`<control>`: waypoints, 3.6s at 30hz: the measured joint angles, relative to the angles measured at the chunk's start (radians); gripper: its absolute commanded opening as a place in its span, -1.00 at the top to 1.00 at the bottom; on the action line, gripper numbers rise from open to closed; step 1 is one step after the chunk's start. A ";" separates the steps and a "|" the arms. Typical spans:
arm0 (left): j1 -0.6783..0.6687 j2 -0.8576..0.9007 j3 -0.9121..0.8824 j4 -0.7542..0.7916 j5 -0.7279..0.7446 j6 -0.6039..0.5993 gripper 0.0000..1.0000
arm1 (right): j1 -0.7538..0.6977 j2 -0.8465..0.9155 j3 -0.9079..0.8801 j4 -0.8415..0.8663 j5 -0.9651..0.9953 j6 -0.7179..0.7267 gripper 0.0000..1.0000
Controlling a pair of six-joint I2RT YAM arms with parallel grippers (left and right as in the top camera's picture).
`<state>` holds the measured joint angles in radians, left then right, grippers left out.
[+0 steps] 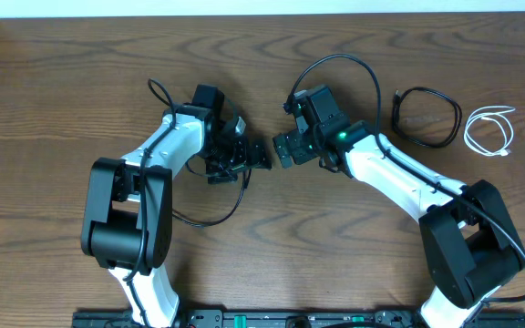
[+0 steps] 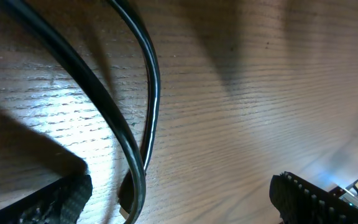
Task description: Untangle cables
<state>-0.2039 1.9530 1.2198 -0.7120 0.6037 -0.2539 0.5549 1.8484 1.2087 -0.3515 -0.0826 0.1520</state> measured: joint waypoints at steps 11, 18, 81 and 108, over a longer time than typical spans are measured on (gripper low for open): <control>0.000 0.000 0.000 0.080 -0.005 -0.003 -0.96 | 0.000 0.000 0.000 -0.001 0.000 0.000 -0.98; 0.000 0.000 0.002 0.061 -0.005 -0.003 -0.96 | 0.000 0.000 0.000 0.001 0.000 0.014 -0.81; 0.080 -0.480 0.032 -0.087 0.085 0.285 0.85 | -0.053 0.000 0.000 0.274 -0.584 0.041 0.03; 0.022 -0.409 -0.010 -0.141 -0.127 0.070 0.21 | -0.084 0.000 0.000 0.069 -0.211 0.126 -0.11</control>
<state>-0.1818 1.5444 1.2098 -0.8532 0.4770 -0.1841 0.4706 1.8484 1.2087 -0.2821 -0.2935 0.2783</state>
